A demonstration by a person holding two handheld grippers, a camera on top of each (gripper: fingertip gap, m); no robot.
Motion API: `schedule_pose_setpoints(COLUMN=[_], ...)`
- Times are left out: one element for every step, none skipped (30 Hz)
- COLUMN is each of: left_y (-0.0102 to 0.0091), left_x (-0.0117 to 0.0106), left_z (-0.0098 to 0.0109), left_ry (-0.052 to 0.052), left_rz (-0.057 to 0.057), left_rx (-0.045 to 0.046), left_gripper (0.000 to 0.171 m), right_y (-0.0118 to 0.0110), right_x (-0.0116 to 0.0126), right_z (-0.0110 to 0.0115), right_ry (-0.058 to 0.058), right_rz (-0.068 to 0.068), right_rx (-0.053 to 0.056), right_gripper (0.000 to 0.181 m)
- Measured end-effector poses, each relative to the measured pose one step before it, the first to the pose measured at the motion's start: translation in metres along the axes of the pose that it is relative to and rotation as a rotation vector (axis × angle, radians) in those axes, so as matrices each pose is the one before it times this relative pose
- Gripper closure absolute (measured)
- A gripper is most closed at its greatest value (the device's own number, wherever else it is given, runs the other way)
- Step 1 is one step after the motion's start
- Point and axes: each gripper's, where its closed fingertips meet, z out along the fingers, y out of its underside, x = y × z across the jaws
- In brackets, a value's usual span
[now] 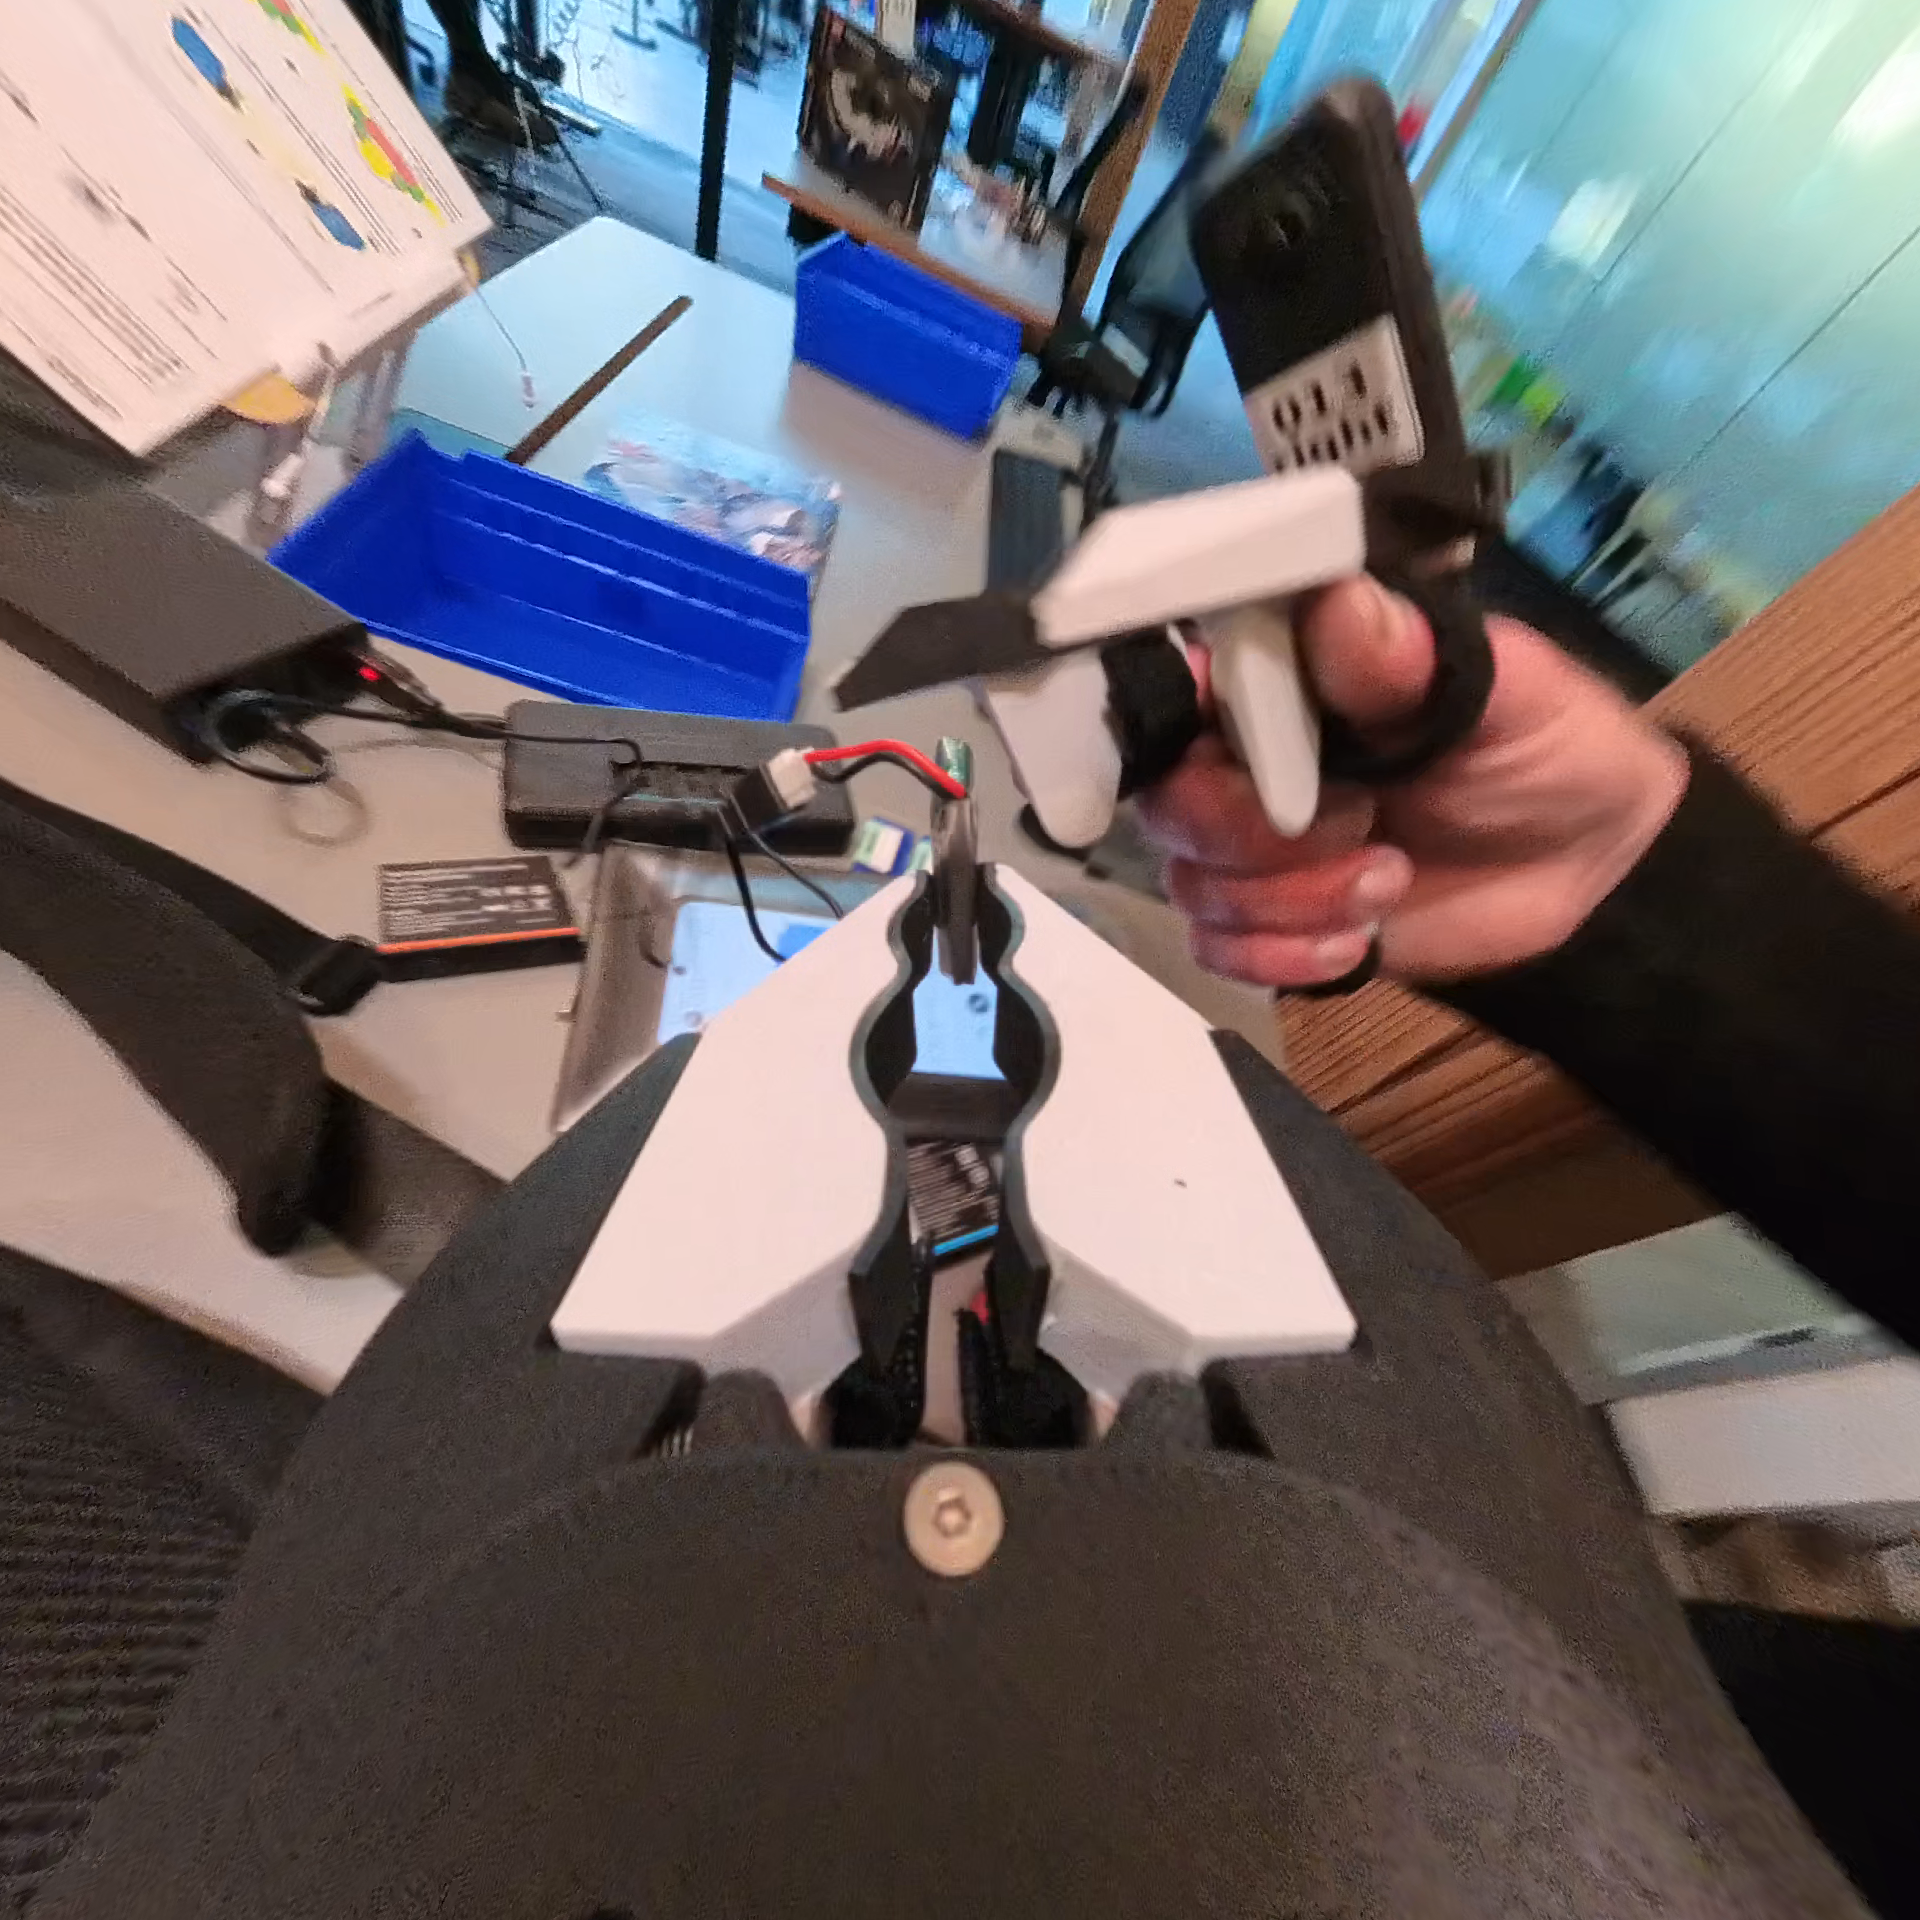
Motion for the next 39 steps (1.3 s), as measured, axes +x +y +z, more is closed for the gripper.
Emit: schedule_pose_setpoints(left_y=[-0.00423,-0.00430,-0.00635,-0.00467,-0.00283,-0.00238,-0.00234,-0.00020,0.00068,0.00049,0.00053,0.00009,-0.00014,-0.00065,-0.00113,-0.00180,-0.00195,-0.00247,-0.00259,-0.00285,-0.00379,-0.00512,-0.00629,-0.00753,-0.00824,-0.00968,-0.01065,-0.01153,-0.01255,-0.01314,-0.01369,-0.01344,-0.01359,-0.01309,-0.01106,-0.00990,-0.00912,-0.00821,-0.00709], left_x=[0.00016,0.00196,0.00360,0.00212,0.00194,0.00409,0.00458,0.00138,0.00051,0.00125,0.00165,0.00188,0.00166,0.00251,0.00261,0.00291,0.00238,0.00068,0.00076,-0.00021,-0.00063,-0.00016,-0.00072,0.00005,-0.00037,-0.00114,-0.00142,-0.00092,-0.00194,-0.00469,-0.00544,-0.00561,-0.00837,-0.01110,-0.01168,-0.01501,-0.01934,-0.01554,-0.01219], left_z=[-0.00142,-0.00121,-0.00178,-0.00141,-0.00065,-0.00035,-0.00045,0.00010,0.00033,0.00007,-0.00013,-0.00003,0.00008,0.00018,0.00019,0.00016,0.00041,-0.00009,-0.00038,-0.00044,-0.00028,0.00001,0.00013,0.00028,0.00051,0.00077,0.00111,0.00181,0.00265,0.00386,0.00478,0.00536,0.00476,0.00465,0.00482,0.00391,0.00122,-0.00124,-0.00332], left_ry=[0.0332,0.0394,0.0436,0.0294,0.0239,0.0340,0.0332,0.0119,0.0082,0.0161,0.0201,0.0218,0.0197,0.0234,0.0214,0.0227,0.0205,0.0082,0.0062,-0.0003,-0.0017,0.0028,-0.0023,-0.0021,-0.0054,-0.0080,-0.0093,-0.0036,-0.0042,-0.0136,-0.0077,0.0010,-0.0099,-0.0228,-0.0155,-0.0272,-0.0534,-0.0404,-0.0359], left_rz=[-0.0668,-0.0537,-0.0474,-0.0476,-0.0367,-0.0305,-0.0314,-0.0251,-0.0156,-0.0162,-0.0211,-0.0229,-0.0246,-0.0256,-0.0195,-0.0205,-0.0218,-0.0063,0.0049,0.0013,-0.0047,-0.0065,-0.0025,0.0146,0.0184,0.0118,0.0194,0.0272,0.0264,0.0202,0.0165,0.0171,0.0234,0.0195,0.0068,-0.0025,-0.0086,-0.0087,0.0075], left_rx=[0.02483,0.02551,0.03977,0.02750,0.01717,0.01726,0.02012,0.00662,0.00203,0.00461,0.00462,0.00950,0.00947,0.01051,0.01264,0.01722,0.01542,0.01429,0.01233,0.01113,0.01291,0.01376,0.01376,0.01109,0.00738,0.00964,0.00986,0.00757,0.00807,0.00595,0.00684,0.00451,0.00748,0.00893,-0.00001,-0.00133,0.00273,0.00771,0.01394], left_gripper=[0.167,0.167,0.167,0.167,0.167,0.167,0.167,0.167,0.167,0.167,0.167,0.167,0.167,0.167,0.167,0.167,0.167,0.167,0.167,0.167,0.167,0.167,0.167,0.167,0.167,0.167,0.167,0.167,0.167,0.166,0.164,0.162,0.162,0.160,0.157,0.151,0.142,0.135,0.129], right_y=[-0.00014,0.00189,0.00385,0.00340,0.00391,0.00508,0.00141,-0.00164,0.00059,0.00034,0.00079,-0.00042,-0.00053,-0.00115,-0.00165,-0.00255,-0.00236,-0.00158,-0.00153,-0.00205,-0.00267,-0.00389,-0.00480,-0.00550,-0.00656,-0.00735,-0.00779,-0.00960,-0.01046,-0.01137,-0.01210,-0.01205,-0.01133,-0.01014,-0.00860,-0.00843,-0.00717,-0.00403,-0.00126], right_x=[-0.00306,-0.00349,-0.00404,-0.00066,0.00037,-0.00258,-0.00258,-0.00223,-0.00421,-0.00141,-0.00093,-0.00132,-0.00128,-0.00166,-0.00213,-0.00274,-0.00147,0.00011,-0.00017,0.00032,0.00058,0.00036,0.00093,0.00033,0.00083,0.00165,0.00187,0.00161,0.00301,0.00562,0.00698,0.00743,0.00848,0.00986,0.01106,0.01308,0.01630,0.01970,0.01839], right_z=[-0.00307,-0.00222,-0.00099,-0.00071,-0.00008,0.00067,0.00009,-0.00052,-0.00026,-0.00051,-0.00078,-0.00103,-0.00096,-0.00105,-0.00074,-0.00066,0.00002,0.00130,0.00171,0.00216,0.00290,0.00330,0.00424,0.00503,0.00537,0.00622,0.00669,0.00677,0.00700,0.00700,0.00723,0.00755,0.00755,0.00789,0.00791,0.00736,0.00700,0.00712,0.00796], right_ry=[0.0068,0.0017,-0.0035,0.0148,0.0127,-0.0141,-0.0141,-0.0086,-0.0227,-0.0058,-0.0096,-0.0154,-0.0147,-0.0172,-0.0215,-0.0282,-0.0191,-0.0041,-0.0022,0.0022,0.0020,-0.0037,0.0000,-0.0078,-0.0095,-0.0018,-0.0005,-0.0095,-0.0090,0.0004,0.0002,-0.0031,0.0015,0.0055,0.0025,0.0027,0.0163,0.0353,0.0281], right_rz=[-0.0310,-0.0255,-0.0313,-0.0251,-0.0114,-0.0024,0.0006,0.0010,0.0037,0.0049,0.0087,0.0145,0.0147,0.0137,0.0195,0.0223,0.0213,0.0132,-0.0004,-0.0058,-0.0053,-0.0065,-0.0161,-0.0124,-0.0044,-0.0159,-0.0243,-0.0180,-0.0161,-0.0166,-0.0076,-0.0028,-0.0070,-0.0080,-0.0015,0.0105,0.0109,0.0014,-0.0086], right_rx=[0.0086,-0.0030,-0.0155,-0.0091,-0.0095,-0.0157,0.0104,0.0312,0.0115,0.0108,0.0039,0.0113,0.0130,0.0165,0.0197,0.0242,0.0237,0.0181,0.0101,0.0043,-0.0005,-0.0015,-0.0018,-0.0042,-0.0041,-0.0029,-0.0068,-0.0030,-0.0009,0.0027,0.0074,0.0077,0.0042,-0.0014,-0.0054,0.0015,0.0003,-0.0184,-0.0326], right_gripper=[0.134,0.136,0.139,0.141,0.143,0.147,0.152,0.156,0.164,0.165,0.165,0.166,0.167,0.168,0.170,0.173,0.174,0.176,0.177,0.177,0.177,0.177,0.177,0.177,0.177,0.178,0.177,0.178,0.178,0.178,0.178,0.177,0.178,0.178,0.177,0.177,0.178,0.178,0.177])
